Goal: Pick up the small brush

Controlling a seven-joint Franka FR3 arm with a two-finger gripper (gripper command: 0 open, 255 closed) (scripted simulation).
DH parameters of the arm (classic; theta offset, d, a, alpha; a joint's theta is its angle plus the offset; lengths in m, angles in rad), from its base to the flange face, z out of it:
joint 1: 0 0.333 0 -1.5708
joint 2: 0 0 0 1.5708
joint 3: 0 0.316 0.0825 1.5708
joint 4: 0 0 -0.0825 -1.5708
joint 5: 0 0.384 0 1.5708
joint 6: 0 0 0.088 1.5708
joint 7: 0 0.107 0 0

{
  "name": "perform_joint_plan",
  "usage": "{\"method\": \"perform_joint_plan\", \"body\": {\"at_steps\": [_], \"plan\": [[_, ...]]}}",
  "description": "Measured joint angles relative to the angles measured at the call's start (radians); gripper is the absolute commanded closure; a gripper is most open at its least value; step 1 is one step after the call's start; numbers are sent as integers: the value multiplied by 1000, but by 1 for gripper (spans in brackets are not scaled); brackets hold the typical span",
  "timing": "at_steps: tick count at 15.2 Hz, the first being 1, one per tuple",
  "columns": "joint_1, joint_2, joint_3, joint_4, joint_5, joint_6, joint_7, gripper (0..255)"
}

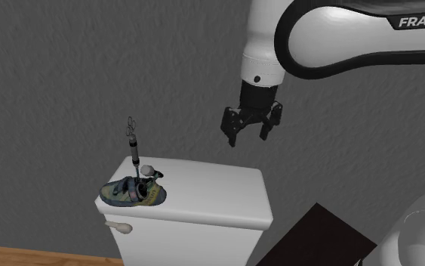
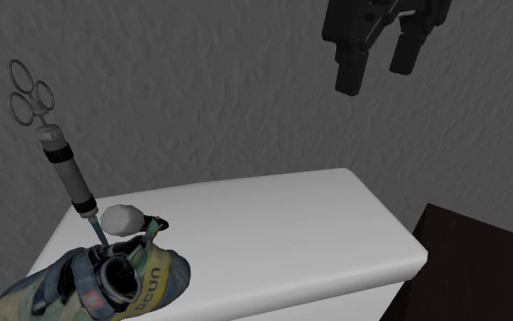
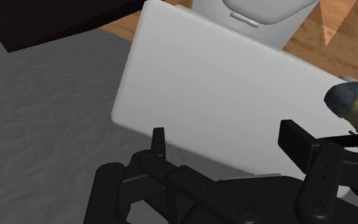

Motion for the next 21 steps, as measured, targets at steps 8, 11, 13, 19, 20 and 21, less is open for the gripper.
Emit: {"method": "perform_joint_plan", "body": {"at_steps": [8,11,13,19,20,21], "plan": [[-28,320,211,238,-150,29,359,0],[-7,467,268,356,-251,4,506,0],[25,579,289,444,-330,-17,600,0],[220,935,257,829,-553,-166,804,0],[252,979,246,884,-575,-189,824,0],[276,1011,237,928,-591,-206,834,0]]}}
